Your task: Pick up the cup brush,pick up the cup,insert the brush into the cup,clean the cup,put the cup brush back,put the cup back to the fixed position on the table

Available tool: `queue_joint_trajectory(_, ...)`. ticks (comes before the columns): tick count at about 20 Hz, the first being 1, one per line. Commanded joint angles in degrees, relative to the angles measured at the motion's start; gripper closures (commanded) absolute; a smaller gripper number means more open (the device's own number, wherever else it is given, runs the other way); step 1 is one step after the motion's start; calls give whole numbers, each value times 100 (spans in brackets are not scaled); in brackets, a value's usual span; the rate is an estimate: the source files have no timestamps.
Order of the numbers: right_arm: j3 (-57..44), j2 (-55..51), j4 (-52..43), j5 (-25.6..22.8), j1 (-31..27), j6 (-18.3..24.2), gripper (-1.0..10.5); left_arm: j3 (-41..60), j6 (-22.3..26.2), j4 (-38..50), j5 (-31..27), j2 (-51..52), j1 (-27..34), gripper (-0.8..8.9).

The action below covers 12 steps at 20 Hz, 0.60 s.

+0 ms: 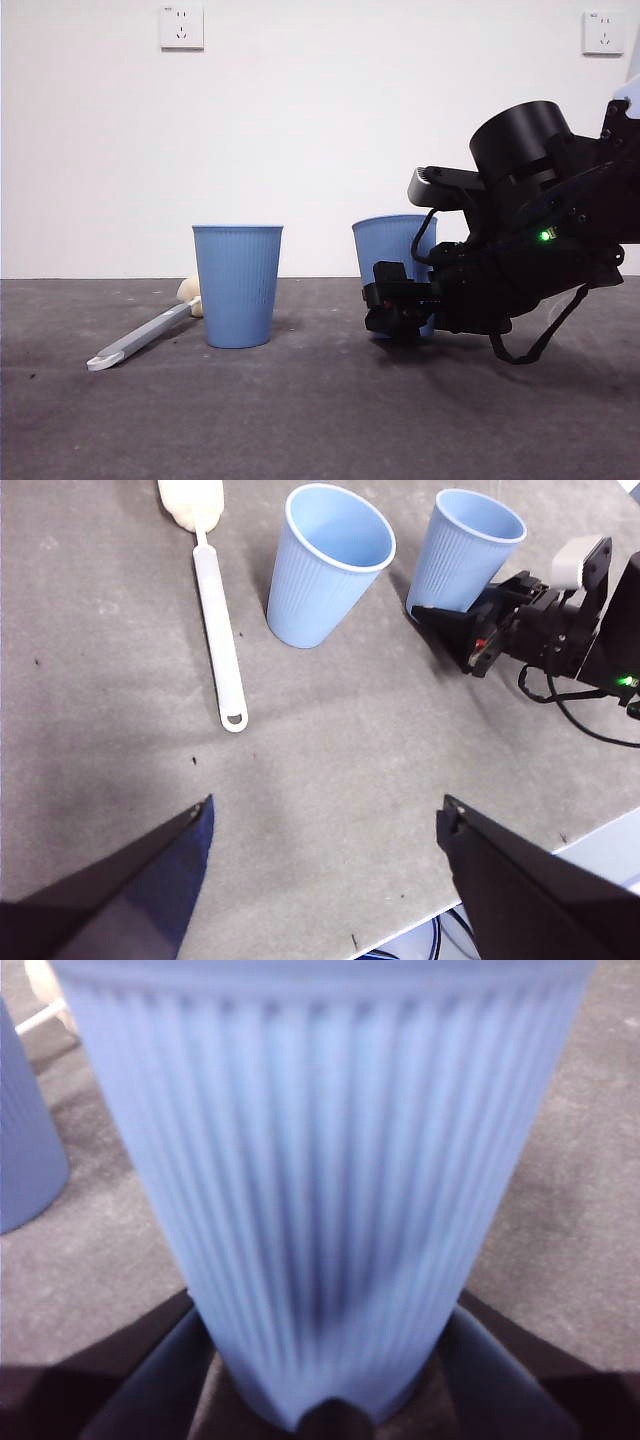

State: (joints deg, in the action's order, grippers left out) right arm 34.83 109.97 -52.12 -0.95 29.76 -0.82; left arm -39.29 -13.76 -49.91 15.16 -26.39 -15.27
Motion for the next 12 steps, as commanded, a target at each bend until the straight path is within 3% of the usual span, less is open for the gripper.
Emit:
queue_joint_trajectory(1, -15, 85, 306, 55, 35, -109, 936, 26, 105, 4, -20, -33, 7, 436)
queue_joint_trajectory(3, -15, 85, 483, 50, 33, -109, 920, 26, 164, 7, -20, -63, 7, 436)
queue_joint_trajectory(5, -15, 76, 675, 57, 35, -120, 723, 26, 166, 4, -20, -92, 7, 436)
queue_joint_trajectory(7, -15, 76, 745, 103, 35, -223, 599, 26, 188, 2, -20, -101, 7, 436)
queue_joint_trajectory(12, -15, 55, 798, 223, 35, -251, 543, 26, 205, -13, -20, -101, 7, 436)
